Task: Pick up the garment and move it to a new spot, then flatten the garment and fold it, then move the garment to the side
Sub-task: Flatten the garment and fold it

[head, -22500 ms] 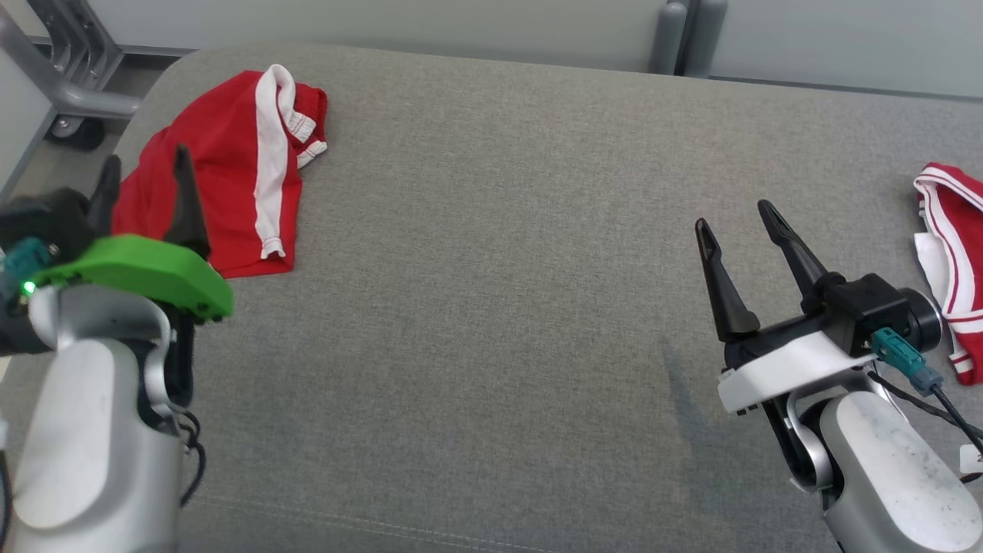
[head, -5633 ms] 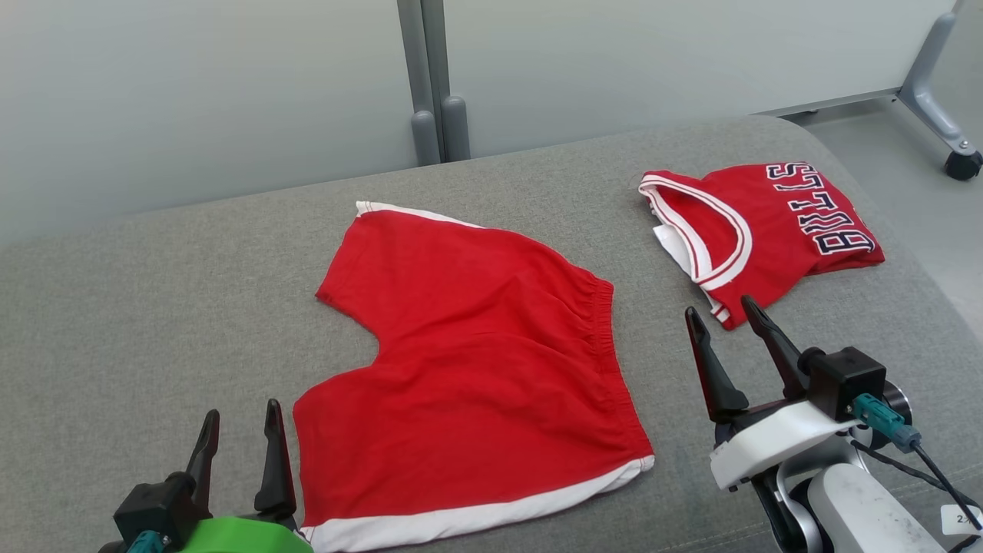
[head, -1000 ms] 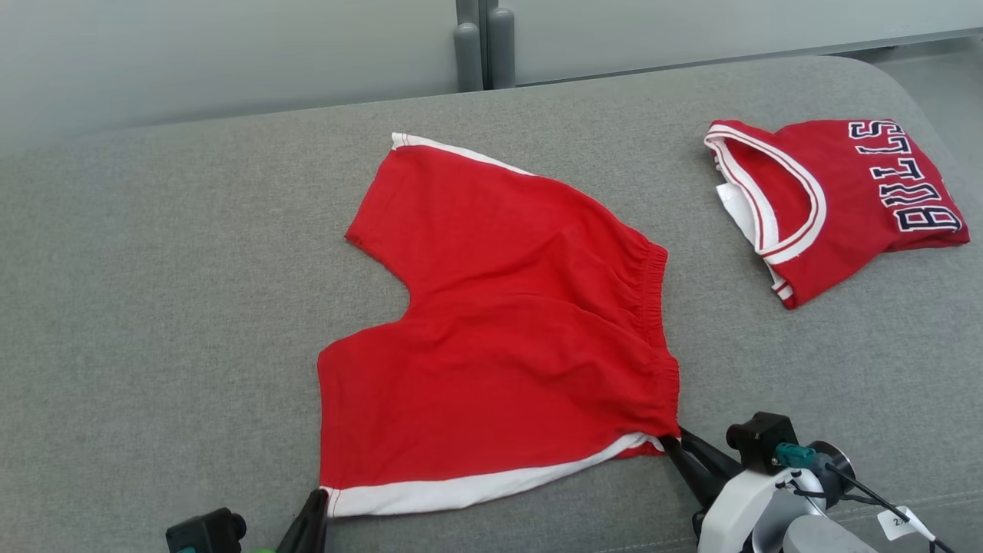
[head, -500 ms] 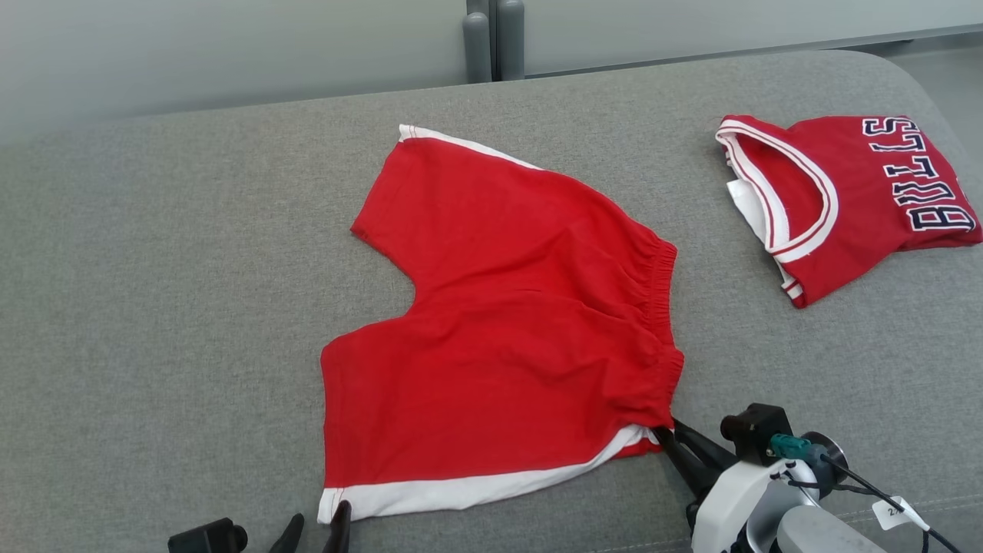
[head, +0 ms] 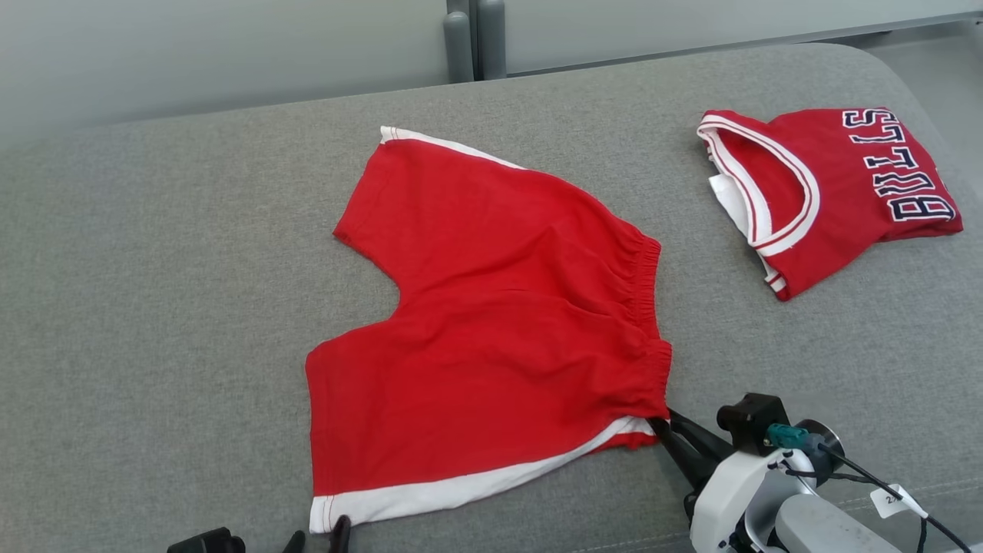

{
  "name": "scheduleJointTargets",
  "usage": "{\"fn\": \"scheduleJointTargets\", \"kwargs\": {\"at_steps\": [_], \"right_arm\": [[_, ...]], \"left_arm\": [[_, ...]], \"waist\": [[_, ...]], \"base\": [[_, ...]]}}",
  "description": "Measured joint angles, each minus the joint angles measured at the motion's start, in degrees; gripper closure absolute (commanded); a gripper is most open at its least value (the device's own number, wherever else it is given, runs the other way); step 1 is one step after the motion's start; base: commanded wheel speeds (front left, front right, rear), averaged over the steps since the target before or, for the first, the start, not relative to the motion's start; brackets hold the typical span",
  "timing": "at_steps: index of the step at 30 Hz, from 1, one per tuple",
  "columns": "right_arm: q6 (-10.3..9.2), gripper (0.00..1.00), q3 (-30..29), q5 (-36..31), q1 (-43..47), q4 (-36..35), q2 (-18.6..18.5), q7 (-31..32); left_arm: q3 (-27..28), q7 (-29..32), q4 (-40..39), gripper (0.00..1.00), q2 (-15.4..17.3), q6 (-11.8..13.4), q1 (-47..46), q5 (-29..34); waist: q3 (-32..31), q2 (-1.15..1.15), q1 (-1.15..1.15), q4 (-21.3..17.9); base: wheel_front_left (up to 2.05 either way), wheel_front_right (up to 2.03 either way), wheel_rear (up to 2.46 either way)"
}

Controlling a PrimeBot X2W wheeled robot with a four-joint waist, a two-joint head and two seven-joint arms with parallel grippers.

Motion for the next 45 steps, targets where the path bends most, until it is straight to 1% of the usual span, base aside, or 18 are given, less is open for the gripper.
{"fn": "scheduleJointTargets", "kwargs": {"at_steps": [5,6,7,8,10,12,13,15,18,19,20,27,32,37,42,45], "right_arm": [[0.04,1.00,-0.2,0.2,0.0,-0.1,-0.7,0.0],[0.05,1.00,-0.5,0.4,0.0,-0.1,-0.8,0.0],[0.05,1.00,-0.6,0.5,0.0,-0.2,-0.9,0.0],[0.05,1.00,-0.7,0.5,0.0,-0.2,-1.1,0.0],[0.05,1.00,-0.7,0.5,0.0,-0.3,-1.1,0.0],[0.05,1.00,-0.8,0.5,0.0,-0.4,-1.1,0.0],[0.05,1.00,-0.8,0.5,0.0,-0.4,-1.1,0.0],[0.05,1.00,-0.9,0.5,0.0,-0.5,-1.1,0.0],[0.05,1.00,-0.9,0.5,0.0,-0.7,-1.1,0.0],[0.05,1.00,-0.9,0.5,-0.1,-0.8,-1.1,0.0],[0.05,1.00,-0.9,0.5,-0.1,-0.9,-1.1,0.0],[0.05,1.00,-0.8,0.5,-0.1,-1.1,-1.2,0.0],[0.05,1.00,-2.9,1.0,-0.1,-2.6,-1.3,0.0],[0.05,1.00,-5.3,1.0,-0.1,-5.1,-1.9,0.0],[0.05,1.00,-5.3,1.0,0.1,-7.4,-3.4,0.0],[0.05,1.00,-4.2,1.0,0.9,-8.4,-4.1,-0.1]], "left_arm": [[-0.1,-0.5,0.2,0.00,-0.1,-0.1,-0.8,-0.3],[-0.2,-0.5,0.2,0.09,-0.1,-0.1,-1.1,-0.3],[-0.3,-0.5,0.3,0.49,-0.1,-0.1,-1.3,-0.3],[-0.3,-0.5,0.4,0.68,-0.1,-0.1,-1.4,-0.3],[-0.6,-0.5,0.6,1.00,-0.1,-0.2,-1.6,-0.3],[-1.2,-0.4,1.2,1.00,-0.1,-0.6,-1.7,-0.3],[-1.6,0.0,1.5,0.96,-0.1,-0.7,-1.7,-0.3],[-2.1,0.3,1.8,0.82,-0.2,-0.7,-1.7,-0.3],[-2.3,0.3,2.0,0.79,-0.2,-1.0,-1.8,-0.3],[-2.4,0.3,2.1,0.82,-0.2,-1.1,-1.8,-0.3],[-2.5,0.3,2.4,1.00,-0.2,-1.1,-2.0,-0.3],[-2.2,-0.7,2.5,1.00,-0.4,-1.6,-3.0,-0.3],[-0.1,-3.9,-0.4,1.00,-0.2,-2.0,-4.7,0.0],[0.9,-6.5,-3.6,1.00,0.0,-2.7,-6.0,0.5],[1.7,-8.4,-6.1,1.00,0.1,-3.0,-6.1,0.8],[1.8,-9.3,-7.7,1.00,0.1,-3.1,-6.1,0.9]], "waist": [[0.1,0.00,0.00,-1.0],[0.2,0.00,0.00,-1.2],[0.2,0.00,0.00,-1.2],[0.2,0.00,0.00,-1.3],[0.3,0.00,0.00,-1.4],[0.3,0.00,0.00,-1.4],[0.3,0.00,0.00,-1.4],[0.3,0.00,0.00,-1.4],[0.2,0.00,0.00,-1.3],[0.2,0.00,0.00,-1.2],[0.2,0.00,0.00,-1.2],[-0.2,0.00,0.00,-1.0],[-0.7,0.00,0.00,-0.9],[-1.5,0.00,0.00,-0.9],[-2.7,0.00,0.00,-1.0],[-3.3,0.00,0.00,-1.2]], "base": [[0.00,0.00,0.00],[0.00,0.00,0.00],[0.00,0.00,0.00],[0.00,0.00,0.00],[0.00,0.00,0.00],[0.00,0.00,0.00],[0.00,0.00,0.00],[0.00,0.00,0.00],[0.00,0.00,0.00],[0.00,0.00,0.00],[0.00,0.00,0.00],[0.00,0.00,0.00],[0.00,0.00,0.00],[0.00,0.00,0.00],[0.00,0.00,0.00],[0.00,0.00,0.00]]}}
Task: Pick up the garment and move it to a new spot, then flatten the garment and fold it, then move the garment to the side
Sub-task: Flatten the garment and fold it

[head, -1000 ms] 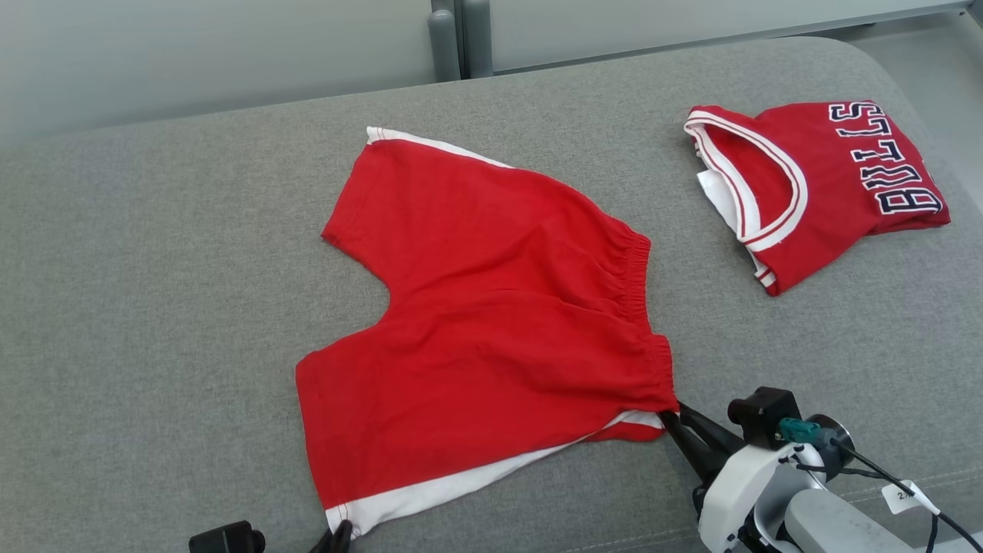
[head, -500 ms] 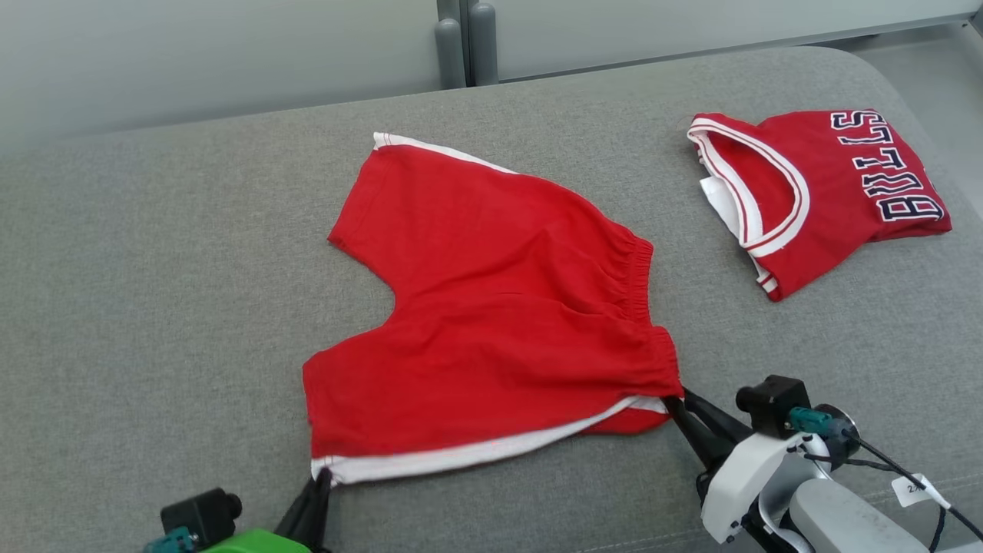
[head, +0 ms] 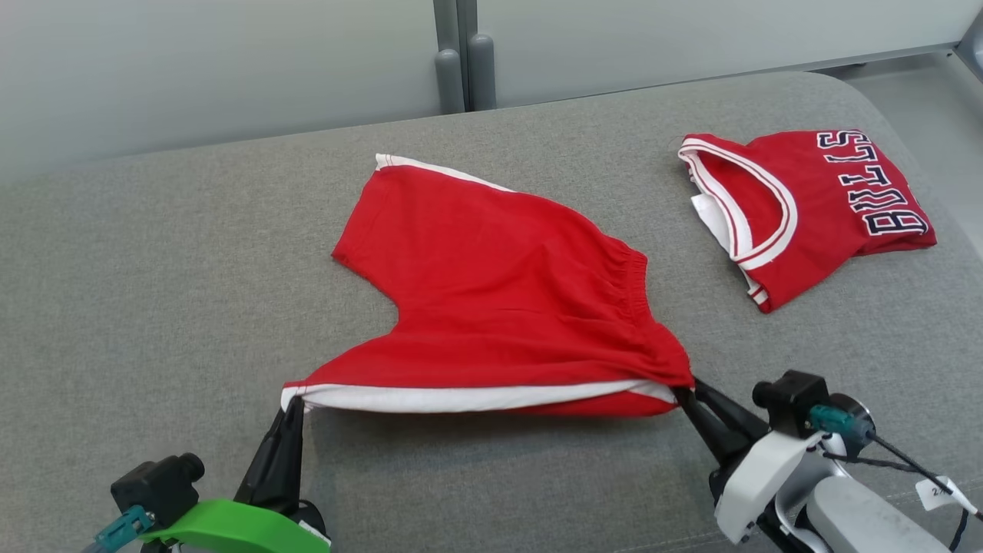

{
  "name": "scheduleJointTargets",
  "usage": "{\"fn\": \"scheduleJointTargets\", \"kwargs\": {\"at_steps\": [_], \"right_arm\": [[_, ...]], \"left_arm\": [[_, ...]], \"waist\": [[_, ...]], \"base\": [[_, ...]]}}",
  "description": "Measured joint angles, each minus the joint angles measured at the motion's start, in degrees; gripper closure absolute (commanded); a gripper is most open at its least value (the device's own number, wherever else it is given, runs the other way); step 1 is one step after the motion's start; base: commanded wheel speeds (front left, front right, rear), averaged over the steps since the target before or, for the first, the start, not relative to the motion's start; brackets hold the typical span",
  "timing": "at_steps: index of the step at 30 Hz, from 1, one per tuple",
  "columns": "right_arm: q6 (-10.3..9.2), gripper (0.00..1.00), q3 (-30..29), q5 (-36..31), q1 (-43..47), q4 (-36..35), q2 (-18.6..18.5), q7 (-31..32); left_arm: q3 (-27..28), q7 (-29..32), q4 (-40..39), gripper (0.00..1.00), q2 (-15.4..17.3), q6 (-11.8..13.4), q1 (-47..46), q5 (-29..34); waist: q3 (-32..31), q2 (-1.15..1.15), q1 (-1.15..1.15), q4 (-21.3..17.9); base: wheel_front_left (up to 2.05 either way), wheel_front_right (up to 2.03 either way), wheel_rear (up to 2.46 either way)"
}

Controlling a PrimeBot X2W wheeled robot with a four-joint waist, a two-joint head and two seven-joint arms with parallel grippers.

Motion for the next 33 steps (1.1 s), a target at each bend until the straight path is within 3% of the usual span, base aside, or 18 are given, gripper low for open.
{"fn": "scheduleJointTargets", "kwargs": {"at_steps": [7,16,33], "right_arm": [[0.00,1.00,5.1,0.6,4.5,-1.3,-1.3,0.0],[0.00,1.00,1.7,1.2,6.1,-4.7,-4.3,-0.1],[-0.08,1.00,0.8,1.2,8.1,-8.5,-7.4,-0.1]], "left_arm": [[0.0,-1.2,-4.6,1.00,0.0,0.1,0.3,1.4],[-1.6,-1.1,-10.0,1.00,0.3,0.8,3.2,3.0],[-3.9,1.9,-20.2,1.00,1.7,3.6,9.2,6.3]], "waist": [[-0.8,0.00,0.00,0.2],[-1.4,0.00,0.00,1.7],[-0.8,0.00,0.00,3.1]], "base": [[0.00,0.00,0.00],[0.00,0.00,0.00],[0.00,0.00,0.00]]}}
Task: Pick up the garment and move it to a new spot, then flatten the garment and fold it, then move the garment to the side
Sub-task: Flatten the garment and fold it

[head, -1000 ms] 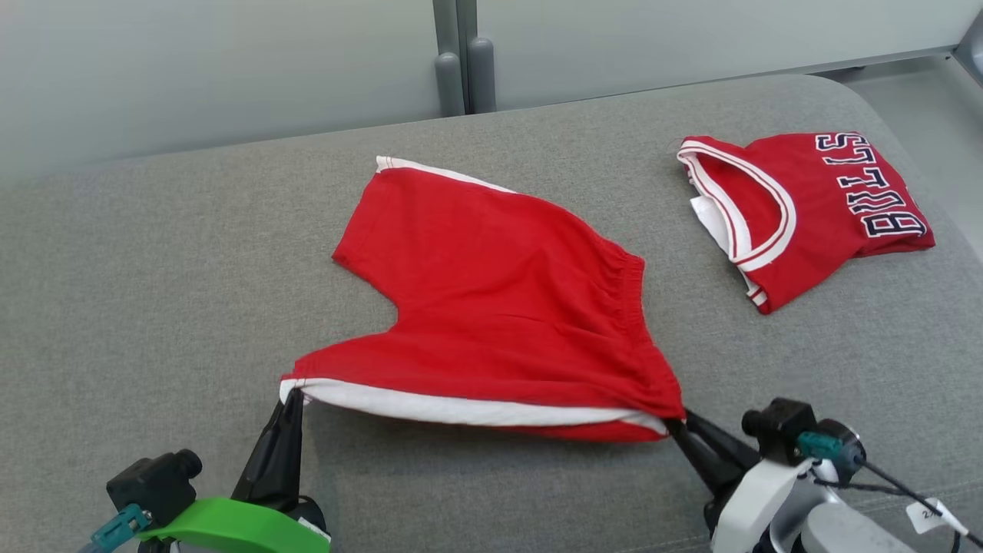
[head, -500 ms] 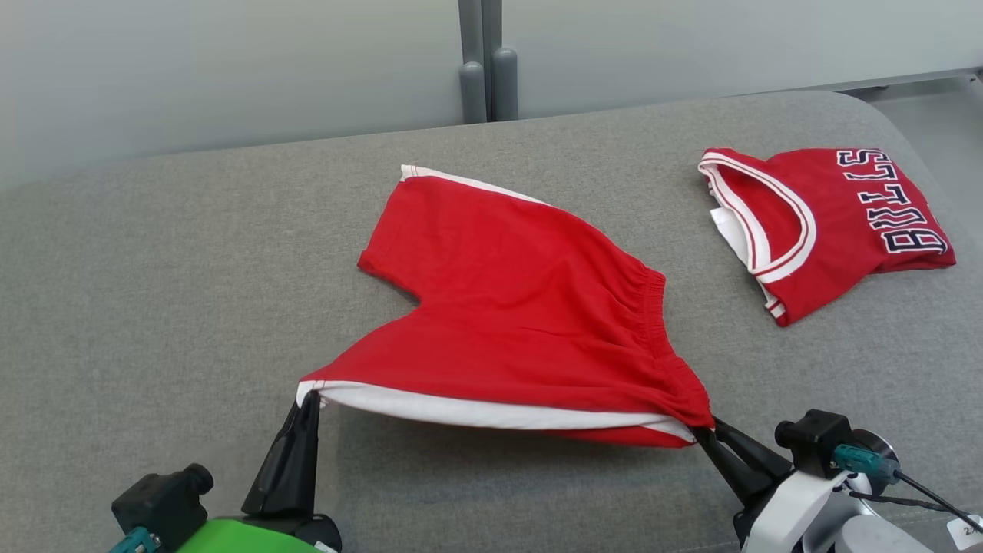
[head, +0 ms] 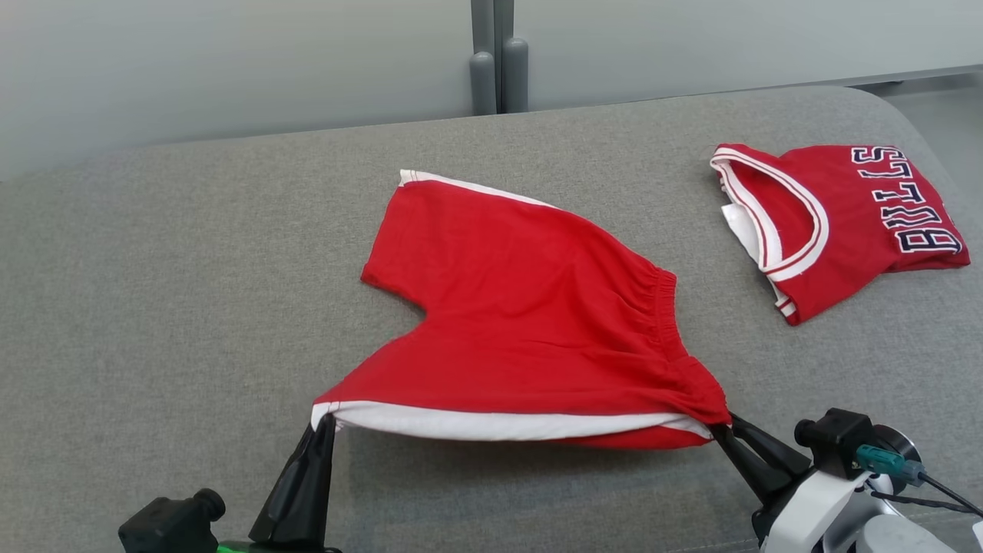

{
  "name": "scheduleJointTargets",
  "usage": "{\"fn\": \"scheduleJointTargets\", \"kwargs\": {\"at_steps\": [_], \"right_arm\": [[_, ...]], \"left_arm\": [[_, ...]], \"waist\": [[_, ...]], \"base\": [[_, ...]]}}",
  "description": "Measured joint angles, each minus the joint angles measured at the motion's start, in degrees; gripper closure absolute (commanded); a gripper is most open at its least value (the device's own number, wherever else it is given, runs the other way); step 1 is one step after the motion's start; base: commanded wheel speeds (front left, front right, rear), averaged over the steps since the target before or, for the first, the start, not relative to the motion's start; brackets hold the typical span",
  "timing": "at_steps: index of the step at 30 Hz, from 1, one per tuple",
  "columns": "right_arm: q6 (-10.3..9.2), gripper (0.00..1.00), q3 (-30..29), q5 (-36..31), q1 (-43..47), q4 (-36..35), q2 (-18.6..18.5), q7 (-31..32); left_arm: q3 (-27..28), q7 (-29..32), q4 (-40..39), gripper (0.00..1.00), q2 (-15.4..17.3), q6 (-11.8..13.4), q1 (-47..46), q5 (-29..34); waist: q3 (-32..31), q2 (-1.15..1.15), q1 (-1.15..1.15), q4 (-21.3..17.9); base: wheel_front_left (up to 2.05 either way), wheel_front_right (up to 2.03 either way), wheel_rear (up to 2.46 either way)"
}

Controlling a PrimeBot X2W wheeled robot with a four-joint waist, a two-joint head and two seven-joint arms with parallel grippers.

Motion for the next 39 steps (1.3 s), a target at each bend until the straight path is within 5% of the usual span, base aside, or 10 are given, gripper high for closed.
{"fn": "scheduleJointTargets", "kwargs": {"at_steps": [10,24,39], "right_arm": [[0.01,1.00,1.5,2.5,-2.5,-0.3,1.2,2.3],[0.01,1.00,5.7,8.1,-16.0,-0.2,3.8,7.6],[0.01,1.00,3.5,15.5,-29.3,4.3,10.7,8.8]], "left_arm": [[1.4,3.5,4.4,1.00,2.7,0.0,-5.2,0.1],[0.8,8.3,19.5,1.00,4.2,-0.3,-31.8,7.3],[-0.7,12.5,37.2,1.00,4.8,0.8,-53.7,15.0]], "waist": [[1.9,0.00,0.00,-2.2],[8.2,0.00,0.00,-6.9],[18.5,0.00,0.00,-13.2]], "base": [[0.00,0.00,0.00],[0.00,0.00,0.00],[0.00,0.00,0.00]]}}
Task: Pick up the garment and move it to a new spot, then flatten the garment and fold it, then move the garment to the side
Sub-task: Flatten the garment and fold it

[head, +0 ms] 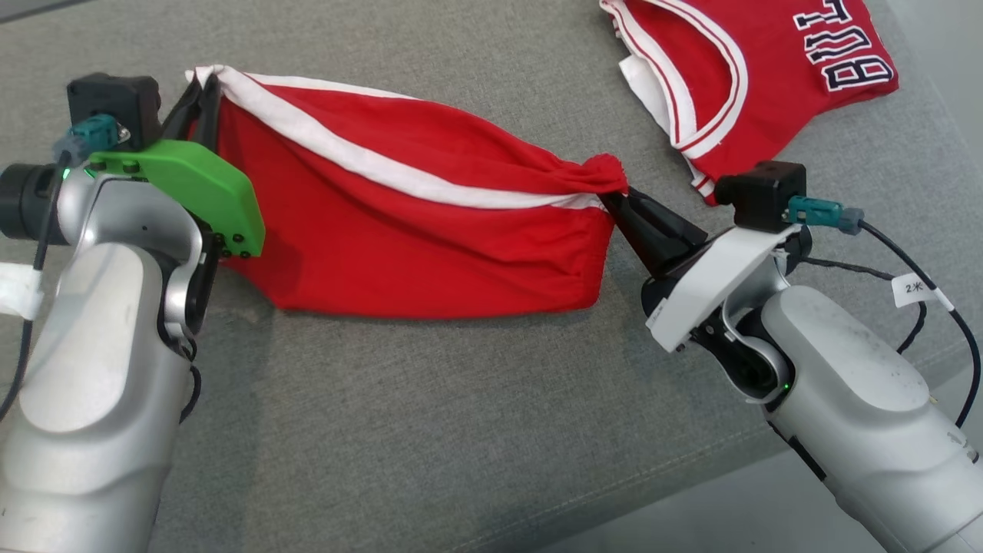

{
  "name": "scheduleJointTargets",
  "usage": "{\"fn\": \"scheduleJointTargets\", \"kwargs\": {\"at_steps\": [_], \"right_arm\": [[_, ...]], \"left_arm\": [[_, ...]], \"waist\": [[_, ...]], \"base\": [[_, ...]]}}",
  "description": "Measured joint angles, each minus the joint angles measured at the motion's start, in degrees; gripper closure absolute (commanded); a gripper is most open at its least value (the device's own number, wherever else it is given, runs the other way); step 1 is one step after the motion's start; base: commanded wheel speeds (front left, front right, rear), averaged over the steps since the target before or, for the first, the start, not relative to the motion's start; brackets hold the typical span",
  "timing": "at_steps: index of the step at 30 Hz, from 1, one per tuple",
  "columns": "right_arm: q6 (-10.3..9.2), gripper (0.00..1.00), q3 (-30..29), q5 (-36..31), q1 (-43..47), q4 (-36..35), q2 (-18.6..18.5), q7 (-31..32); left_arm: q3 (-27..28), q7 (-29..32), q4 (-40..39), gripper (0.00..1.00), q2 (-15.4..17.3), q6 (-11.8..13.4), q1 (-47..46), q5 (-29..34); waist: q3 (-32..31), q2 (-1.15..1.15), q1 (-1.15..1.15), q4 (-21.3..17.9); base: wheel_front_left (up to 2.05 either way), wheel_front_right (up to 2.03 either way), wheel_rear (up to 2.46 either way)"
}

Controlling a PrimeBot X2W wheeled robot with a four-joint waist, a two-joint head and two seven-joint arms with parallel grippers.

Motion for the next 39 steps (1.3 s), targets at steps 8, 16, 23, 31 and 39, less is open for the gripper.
{"fn": "scheduleJointTargets", "kwargs": {"at_steps": [8,16,23,31,39], "right_arm": [[0.01,1.00,0.2,0.6,-4.7,5.5,1.7,-2.0],[0.05,0.78,0.8,0.9,-5.9,9.0,2.3,-5.3],[0.05,0.00,2.0,0.9,-6.6,11.3,2.5,-7.0],[0.05,0.00,2.8,-0.3,-6.6,12.9,0.6,-8.0],[0.05,0.00,2.6,-2.6,-6.5,13.7,-1.3,-8.5]], "left_arm": [[1.0,-1.5,9.9,1.00,-0.1,0.6,-5.3,0.3],[0.9,-4.8,15.4,1.00,-1.7,0.6,-8.5,0.5],[1.3,-8.1,19.7,0.00,-2.8,0.6,-10.4,0.4],[2.0,-11.4,23.1,0.00,-3.4,0.7,-10.9,0.4],[2.0,-13.9,26.4,0.00,-5.8,0.4,-10.8,-0.6]], "waist": [[5.5,0.00,0.01,-3.1],[6.6,0.00,0.00,-3.1],[5.6,0.00,0.01,-1.6],[3.8,0.00,0.00,0.0],[1.3,0.00,0.00,1.4]], "base": [[0.00,0.00,0.00],[0.00,0.00,0.00],[0.00,0.00,0.00],[0.00,0.00,0.00],[0.00,0.00,0.00]]}}
